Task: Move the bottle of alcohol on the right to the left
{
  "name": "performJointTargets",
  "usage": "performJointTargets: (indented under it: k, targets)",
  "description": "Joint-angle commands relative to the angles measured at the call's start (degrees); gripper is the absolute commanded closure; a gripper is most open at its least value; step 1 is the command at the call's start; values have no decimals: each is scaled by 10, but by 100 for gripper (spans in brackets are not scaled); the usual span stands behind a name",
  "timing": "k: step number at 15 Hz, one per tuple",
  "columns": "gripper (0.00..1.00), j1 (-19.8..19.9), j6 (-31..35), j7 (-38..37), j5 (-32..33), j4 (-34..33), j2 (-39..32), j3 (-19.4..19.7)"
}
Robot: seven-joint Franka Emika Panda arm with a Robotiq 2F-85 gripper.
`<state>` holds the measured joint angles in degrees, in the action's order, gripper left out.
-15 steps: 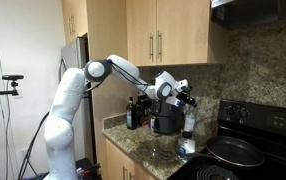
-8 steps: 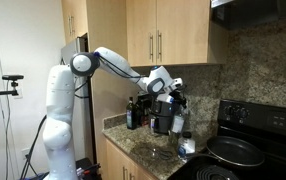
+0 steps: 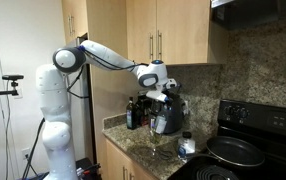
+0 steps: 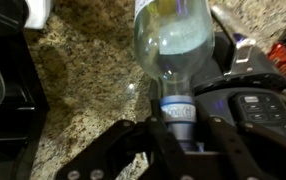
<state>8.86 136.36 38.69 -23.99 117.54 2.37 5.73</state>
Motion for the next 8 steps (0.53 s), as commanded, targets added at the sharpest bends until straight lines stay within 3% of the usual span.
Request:
performJointTargets:
  k: [1,8]
  targets:
    - [94,-7,-103,70,-18,14,49,24]
    - [94,-49,-138,243,-195,52,84,28]
